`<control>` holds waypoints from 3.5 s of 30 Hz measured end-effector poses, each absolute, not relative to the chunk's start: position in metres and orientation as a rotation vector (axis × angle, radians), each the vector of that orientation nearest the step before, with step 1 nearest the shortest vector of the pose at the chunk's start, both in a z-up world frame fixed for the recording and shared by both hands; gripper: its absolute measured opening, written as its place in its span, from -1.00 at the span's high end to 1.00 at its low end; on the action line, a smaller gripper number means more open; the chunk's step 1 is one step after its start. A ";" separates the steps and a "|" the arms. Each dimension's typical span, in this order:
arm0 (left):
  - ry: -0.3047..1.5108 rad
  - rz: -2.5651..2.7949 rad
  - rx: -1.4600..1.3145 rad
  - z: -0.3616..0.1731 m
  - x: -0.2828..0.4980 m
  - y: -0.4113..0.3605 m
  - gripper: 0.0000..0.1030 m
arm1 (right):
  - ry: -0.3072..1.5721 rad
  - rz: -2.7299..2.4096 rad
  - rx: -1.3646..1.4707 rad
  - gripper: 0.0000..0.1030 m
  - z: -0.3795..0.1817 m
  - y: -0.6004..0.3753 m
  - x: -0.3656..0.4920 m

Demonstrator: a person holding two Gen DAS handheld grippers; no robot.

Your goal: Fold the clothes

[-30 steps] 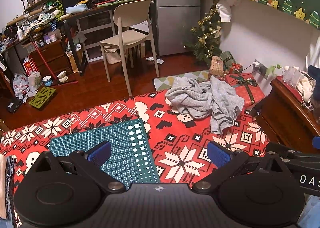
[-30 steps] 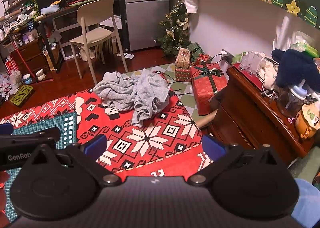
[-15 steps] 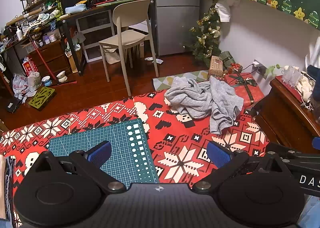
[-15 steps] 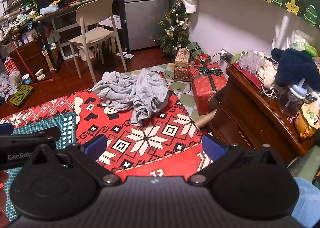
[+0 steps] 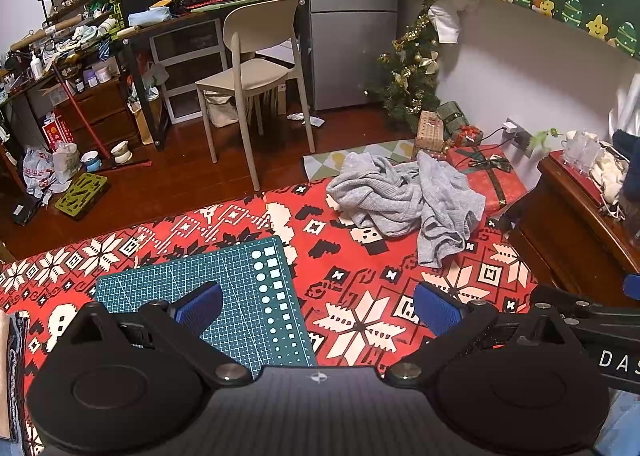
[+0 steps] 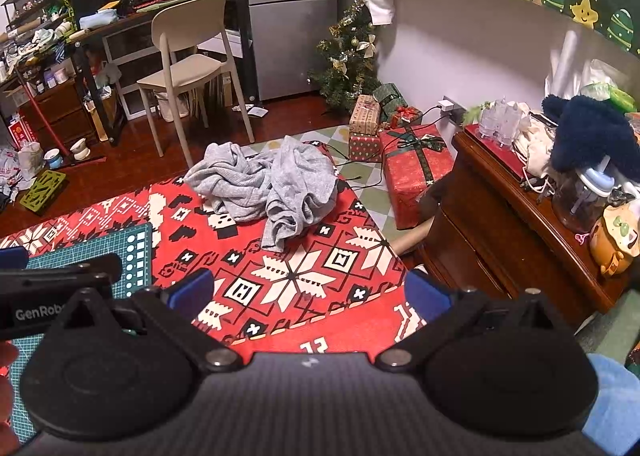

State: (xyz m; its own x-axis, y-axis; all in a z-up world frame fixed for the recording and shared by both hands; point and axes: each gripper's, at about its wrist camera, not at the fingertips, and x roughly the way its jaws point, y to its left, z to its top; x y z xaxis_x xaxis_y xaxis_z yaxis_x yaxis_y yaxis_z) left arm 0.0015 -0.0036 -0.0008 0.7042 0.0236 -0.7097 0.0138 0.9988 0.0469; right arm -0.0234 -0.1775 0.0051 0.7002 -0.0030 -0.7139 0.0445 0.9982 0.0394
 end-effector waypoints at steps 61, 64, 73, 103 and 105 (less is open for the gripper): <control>0.776 -0.108 -0.015 -0.093 0.109 0.010 -0.68 | 0.657 -0.066 0.235 -0.99 -0.100 -0.204 0.069; 0.766 -0.141 -0.009 -0.098 0.118 0.006 -0.68 | 0.641 -0.042 0.282 -0.96 -0.109 -0.208 0.086; 0.761 -0.201 -0.202 -0.112 0.172 0.010 -0.68 | 0.650 -0.006 0.288 -0.67 -0.135 -0.209 0.139; 0.759 -0.114 -0.329 -0.080 0.112 0.034 0.73 | 0.630 0.158 0.131 0.88 -0.113 -0.152 0.111; 0.754 -0.098 -0.331 -0.072 0.092 0.047 0.74 | 0.607 0.198 0.131 0.88 -0.097 -0.139 0.092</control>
